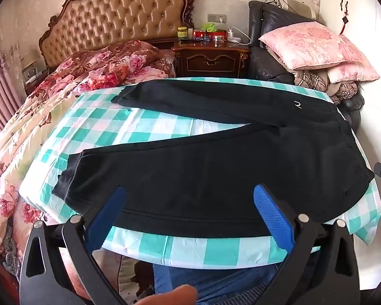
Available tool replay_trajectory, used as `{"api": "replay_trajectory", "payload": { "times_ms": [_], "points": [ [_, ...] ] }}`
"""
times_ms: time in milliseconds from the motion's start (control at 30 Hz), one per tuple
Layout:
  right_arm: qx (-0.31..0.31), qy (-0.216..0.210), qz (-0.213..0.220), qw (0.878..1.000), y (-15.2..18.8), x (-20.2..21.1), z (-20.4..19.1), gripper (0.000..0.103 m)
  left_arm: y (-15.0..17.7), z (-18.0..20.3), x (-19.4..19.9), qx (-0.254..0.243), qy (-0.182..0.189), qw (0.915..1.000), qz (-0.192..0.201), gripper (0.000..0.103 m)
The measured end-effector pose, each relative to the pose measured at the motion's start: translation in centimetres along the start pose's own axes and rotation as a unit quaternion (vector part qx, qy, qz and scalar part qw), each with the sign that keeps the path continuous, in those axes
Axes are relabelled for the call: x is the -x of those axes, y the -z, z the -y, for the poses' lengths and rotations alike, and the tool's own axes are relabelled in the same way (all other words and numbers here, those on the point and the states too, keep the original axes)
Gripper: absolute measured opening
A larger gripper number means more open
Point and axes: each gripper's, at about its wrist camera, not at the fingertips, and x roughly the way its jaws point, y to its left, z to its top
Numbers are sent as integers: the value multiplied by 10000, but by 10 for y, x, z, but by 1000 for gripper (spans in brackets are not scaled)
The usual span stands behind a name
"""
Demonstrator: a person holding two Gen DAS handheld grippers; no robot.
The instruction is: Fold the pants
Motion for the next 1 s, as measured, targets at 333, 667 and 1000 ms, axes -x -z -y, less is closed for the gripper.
{"api": "replay_trajectory", "payload": {
  "times_ms": [333,667,1000],
  "points": [
    [22,-12,-57,10000,1,-3,-3,88,0,4,-1,30,54,10000,-31,101],
    [43,-8,-60,10000,4,-5,-3,88,0,-5,-4,97,65,9999,-46,101],
    [8,-1,-77,10000,5,-4,-3,88,2,-3,-6,104,83,9999,-50,101]
  ]
}}
